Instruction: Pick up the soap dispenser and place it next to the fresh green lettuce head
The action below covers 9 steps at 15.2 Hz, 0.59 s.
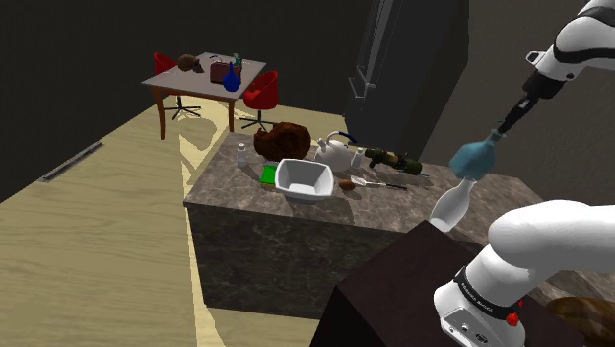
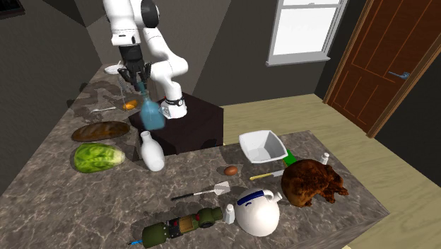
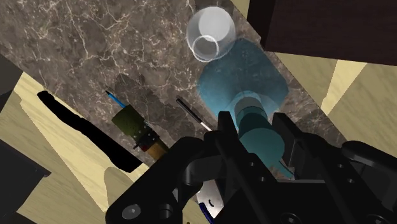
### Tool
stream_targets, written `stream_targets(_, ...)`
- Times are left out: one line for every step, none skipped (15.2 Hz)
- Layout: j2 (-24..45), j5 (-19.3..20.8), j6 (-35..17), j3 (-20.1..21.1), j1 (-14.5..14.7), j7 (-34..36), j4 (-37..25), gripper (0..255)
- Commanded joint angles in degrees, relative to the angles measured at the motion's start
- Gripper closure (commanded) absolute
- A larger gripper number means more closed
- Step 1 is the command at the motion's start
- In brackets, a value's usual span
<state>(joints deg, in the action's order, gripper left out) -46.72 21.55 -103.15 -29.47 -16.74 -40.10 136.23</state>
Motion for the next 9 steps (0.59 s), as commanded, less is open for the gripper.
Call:
stream_targets(-0.38, 1.17, 0.45, -2.20, -0.82, -2.67, -0.75, 255)
stream_targets(-0.42, 1.79, 0.51, -3.44, -1.20, -4.04, -1.15, 255)
stream_targets(-0.41, 2.39, 0.56, -4.71, -1.54, -5.42, -1.62, 255)
stream_targets(-0.33, 2.98, 0.60, -6.00, -1.83, -6.81, -2.14, 255)
stream_targets(-0.19, 3.53, 0.61, -7.31, -2.08, -8.20, -2.73, 255)
stream_targets(0.00, 4.06, 0.62, -8.64, -2.29, -9.60, -3.38, 255)
stream_targets(0.24, 4.57, 0.61, -10.00, -2.42, -10.99, -4.09, 255)
stream_targets(0.53, 5.06, 0.59, -11.38, -2.50, -12.38, -4.86, 255)
stream_targets(0.87, 5.51, 0.56, -12.80, -2.51, -13.77, -5.69, 255)
